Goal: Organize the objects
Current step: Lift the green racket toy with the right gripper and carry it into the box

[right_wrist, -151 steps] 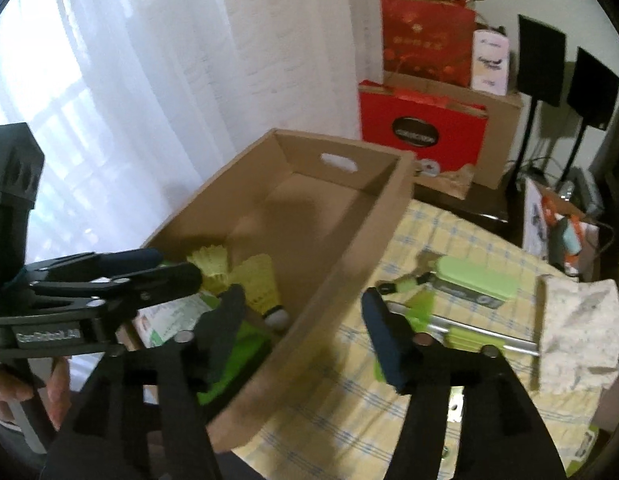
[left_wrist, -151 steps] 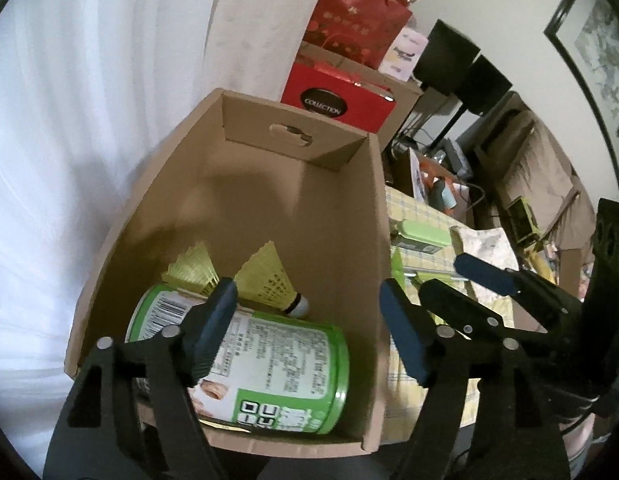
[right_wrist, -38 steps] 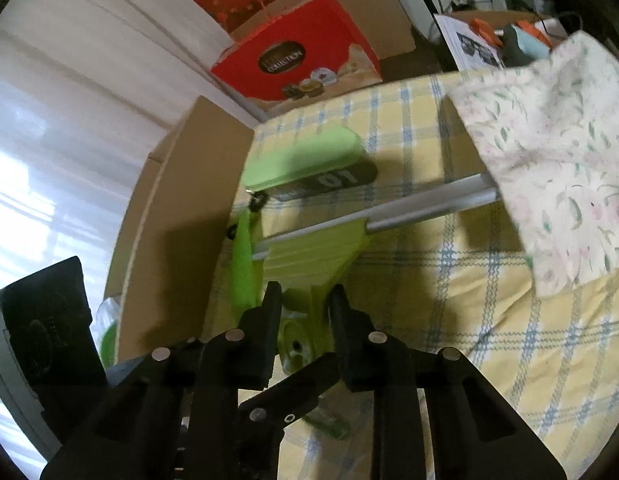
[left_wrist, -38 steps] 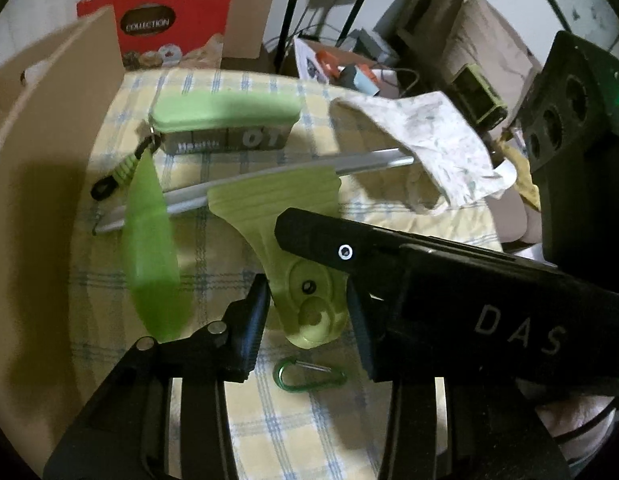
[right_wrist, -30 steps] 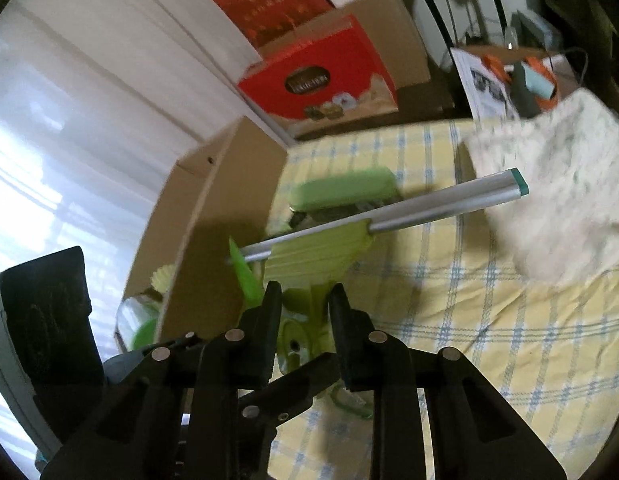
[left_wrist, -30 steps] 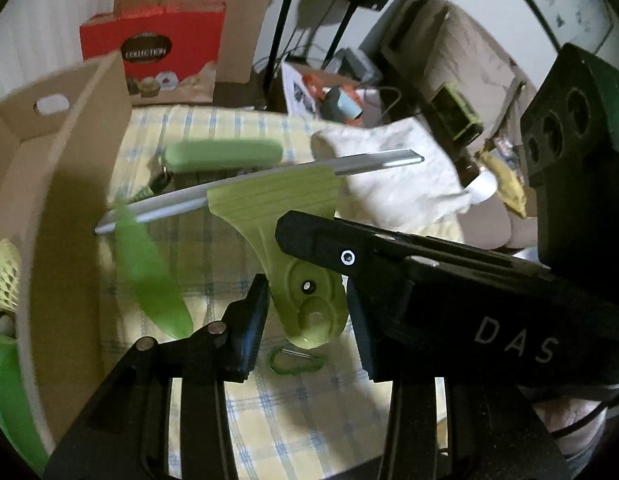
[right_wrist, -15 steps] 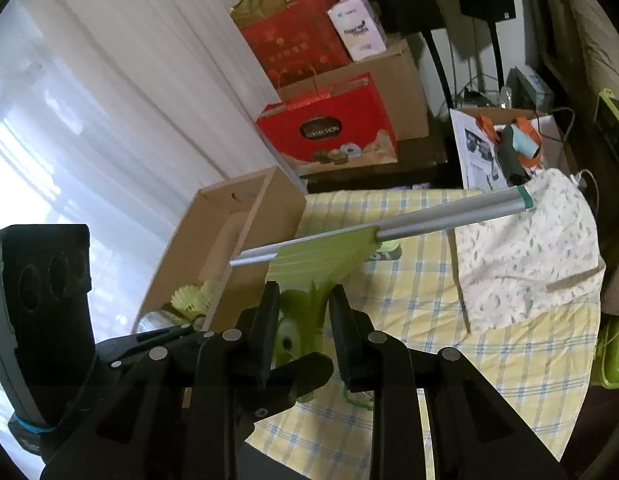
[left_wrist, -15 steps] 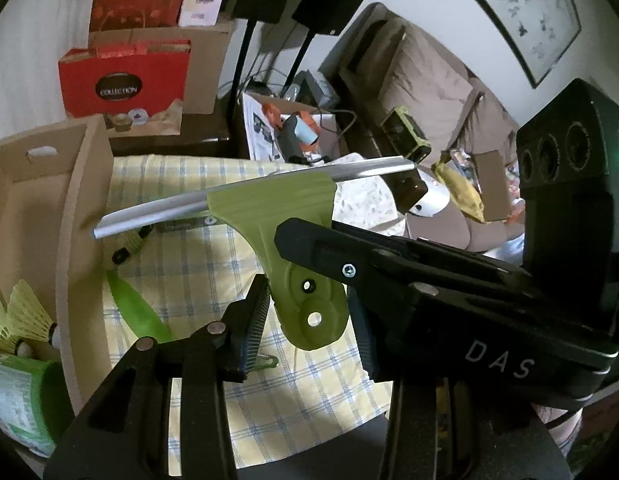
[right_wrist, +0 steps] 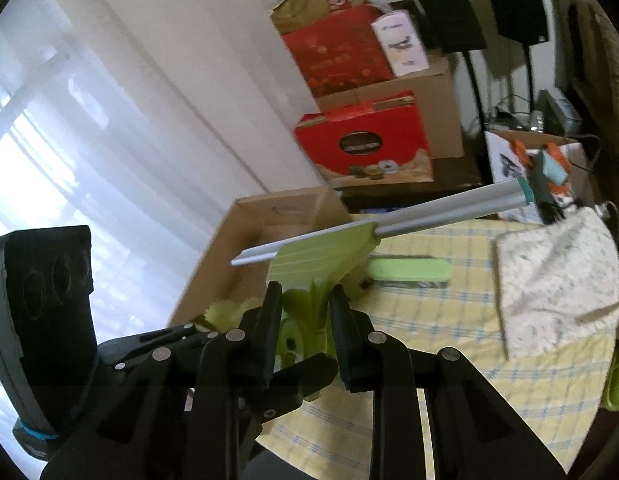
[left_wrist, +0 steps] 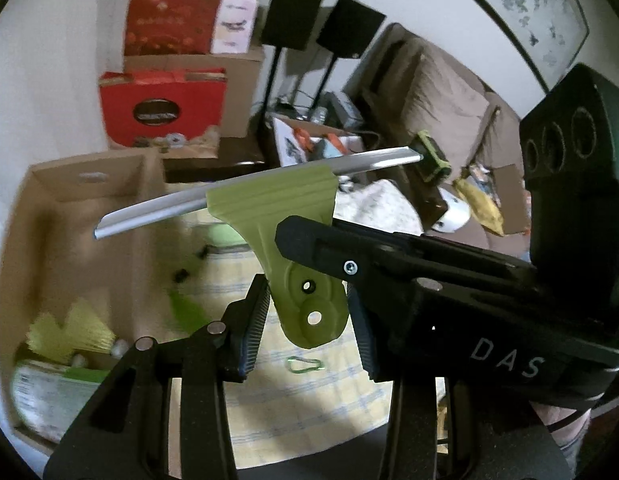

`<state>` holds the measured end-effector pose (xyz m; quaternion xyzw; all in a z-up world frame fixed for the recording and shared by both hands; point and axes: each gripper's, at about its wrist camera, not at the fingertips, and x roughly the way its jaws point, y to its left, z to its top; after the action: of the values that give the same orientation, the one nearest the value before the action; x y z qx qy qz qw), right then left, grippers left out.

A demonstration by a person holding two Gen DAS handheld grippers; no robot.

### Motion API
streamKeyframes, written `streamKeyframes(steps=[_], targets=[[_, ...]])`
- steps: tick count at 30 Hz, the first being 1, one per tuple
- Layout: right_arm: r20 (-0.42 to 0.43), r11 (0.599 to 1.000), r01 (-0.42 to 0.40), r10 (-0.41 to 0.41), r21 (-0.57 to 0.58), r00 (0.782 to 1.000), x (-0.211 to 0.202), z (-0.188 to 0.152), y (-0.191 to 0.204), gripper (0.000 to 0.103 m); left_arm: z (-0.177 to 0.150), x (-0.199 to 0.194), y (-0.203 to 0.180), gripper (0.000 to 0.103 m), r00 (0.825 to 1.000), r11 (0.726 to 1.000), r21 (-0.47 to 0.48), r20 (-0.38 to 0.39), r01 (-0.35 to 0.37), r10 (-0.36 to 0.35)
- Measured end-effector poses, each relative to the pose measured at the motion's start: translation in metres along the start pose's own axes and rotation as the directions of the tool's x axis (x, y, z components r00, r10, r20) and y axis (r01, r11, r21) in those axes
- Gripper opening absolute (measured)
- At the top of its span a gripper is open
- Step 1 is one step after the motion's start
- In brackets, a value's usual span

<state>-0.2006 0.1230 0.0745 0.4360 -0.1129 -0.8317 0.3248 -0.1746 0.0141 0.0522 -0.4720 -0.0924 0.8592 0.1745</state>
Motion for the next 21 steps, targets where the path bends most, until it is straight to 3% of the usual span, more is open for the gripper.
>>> streamKeyframes(steps=[15,21], targets=[[-0.097,0.989,-0.137,0.132,-0.053,0.987,0.1,0.034,0.079,0.025,0.018,-0.032,0.121,0.037,0.996,0.988,-0.123,-0.008,-0.093,0.092],[-0.171,0.984,-0.15,0.132,-0.099,0.976,0.149,0.042,0.097,0.025,0.021,-0.021,0.166,0.038,0.993,0.976,-0.186,-0.039,-0.117,0.111]])
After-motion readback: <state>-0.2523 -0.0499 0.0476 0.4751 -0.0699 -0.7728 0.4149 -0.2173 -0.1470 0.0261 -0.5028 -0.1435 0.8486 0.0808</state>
